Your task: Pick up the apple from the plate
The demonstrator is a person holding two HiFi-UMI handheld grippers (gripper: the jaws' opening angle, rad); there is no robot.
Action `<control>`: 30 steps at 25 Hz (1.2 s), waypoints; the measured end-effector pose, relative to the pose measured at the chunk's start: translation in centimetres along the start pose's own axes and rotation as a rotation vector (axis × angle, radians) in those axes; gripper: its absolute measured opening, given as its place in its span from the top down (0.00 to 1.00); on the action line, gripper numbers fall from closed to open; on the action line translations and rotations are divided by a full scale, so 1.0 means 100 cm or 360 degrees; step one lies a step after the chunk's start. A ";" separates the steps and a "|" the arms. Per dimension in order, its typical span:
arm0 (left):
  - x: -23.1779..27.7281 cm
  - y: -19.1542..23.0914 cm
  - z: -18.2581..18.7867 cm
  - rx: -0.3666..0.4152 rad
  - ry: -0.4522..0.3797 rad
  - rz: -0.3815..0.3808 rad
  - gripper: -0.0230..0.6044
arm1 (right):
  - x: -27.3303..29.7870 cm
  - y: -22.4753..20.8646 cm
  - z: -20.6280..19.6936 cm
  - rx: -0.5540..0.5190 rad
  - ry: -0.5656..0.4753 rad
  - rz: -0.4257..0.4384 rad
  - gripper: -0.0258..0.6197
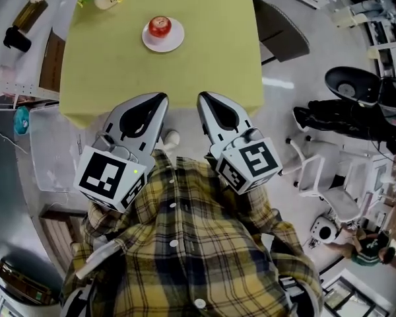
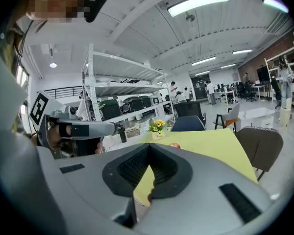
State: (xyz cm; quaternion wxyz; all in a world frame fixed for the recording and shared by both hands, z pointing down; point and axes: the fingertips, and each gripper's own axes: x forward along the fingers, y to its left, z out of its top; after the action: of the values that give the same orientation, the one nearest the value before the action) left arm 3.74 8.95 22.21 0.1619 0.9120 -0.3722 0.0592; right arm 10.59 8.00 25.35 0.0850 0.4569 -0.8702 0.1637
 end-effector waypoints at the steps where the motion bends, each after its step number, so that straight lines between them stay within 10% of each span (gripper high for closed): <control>1: 0.002 0.003 0.000 -0.0004 0.0004 0.0010 0.95 | 0.002 -0.002 0.000 0.0001 0.0003 0.0007 0.96; 30: 0.104 0.179 0.046 -0.0078 0.0090 -0.0104 0.95 | 0.173 -0.068 0.050 0.0032 0.0145 -0.0136 0.96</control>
State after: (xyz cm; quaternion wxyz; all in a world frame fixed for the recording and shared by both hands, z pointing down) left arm -1.34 -11.53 24.74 0.1964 0.9174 -0.3388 0.0703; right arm 6.31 -10.67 27.27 0.1268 0.4866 -0.8434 0.1891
